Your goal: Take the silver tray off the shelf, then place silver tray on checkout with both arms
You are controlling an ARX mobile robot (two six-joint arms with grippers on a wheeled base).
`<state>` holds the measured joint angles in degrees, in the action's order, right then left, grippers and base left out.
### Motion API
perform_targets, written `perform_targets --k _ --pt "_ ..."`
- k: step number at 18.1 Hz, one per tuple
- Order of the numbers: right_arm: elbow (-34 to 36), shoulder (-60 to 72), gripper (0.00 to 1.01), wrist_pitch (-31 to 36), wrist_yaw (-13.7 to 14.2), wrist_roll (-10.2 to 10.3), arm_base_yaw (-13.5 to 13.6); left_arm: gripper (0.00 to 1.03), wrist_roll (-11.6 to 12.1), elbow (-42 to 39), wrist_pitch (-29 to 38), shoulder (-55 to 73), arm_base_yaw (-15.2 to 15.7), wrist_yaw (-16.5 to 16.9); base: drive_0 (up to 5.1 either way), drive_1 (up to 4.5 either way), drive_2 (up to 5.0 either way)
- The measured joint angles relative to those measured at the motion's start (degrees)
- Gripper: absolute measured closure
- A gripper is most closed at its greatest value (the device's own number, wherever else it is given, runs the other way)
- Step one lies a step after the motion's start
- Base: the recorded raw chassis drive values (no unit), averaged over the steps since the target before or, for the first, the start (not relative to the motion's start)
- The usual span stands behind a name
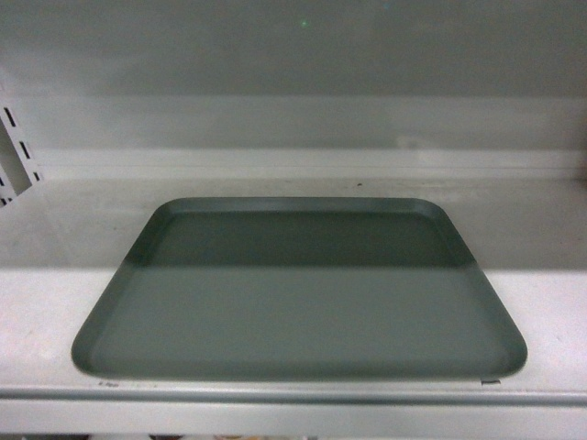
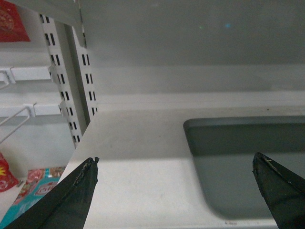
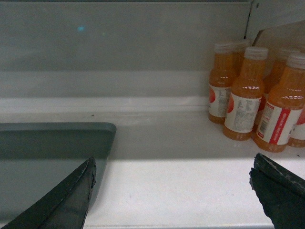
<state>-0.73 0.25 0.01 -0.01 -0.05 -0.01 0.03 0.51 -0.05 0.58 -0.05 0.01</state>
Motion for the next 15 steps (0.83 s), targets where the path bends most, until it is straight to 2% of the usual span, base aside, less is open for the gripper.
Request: perform_targets --k 11,15 --pt "0.0 0.0 0.03 -0.2 0.0 0.0 0.0 0.05 0.0 0.0 -0.2 0.0 0.0 0.0 0.1 4.36 -4.2" --pt "0.0 0.0 0.03 -0.2 0.0 0.0 0.0 0.05 0.0 0.0 -0.2 0.0 0.0 0.0 0.0 0.0 0.0"
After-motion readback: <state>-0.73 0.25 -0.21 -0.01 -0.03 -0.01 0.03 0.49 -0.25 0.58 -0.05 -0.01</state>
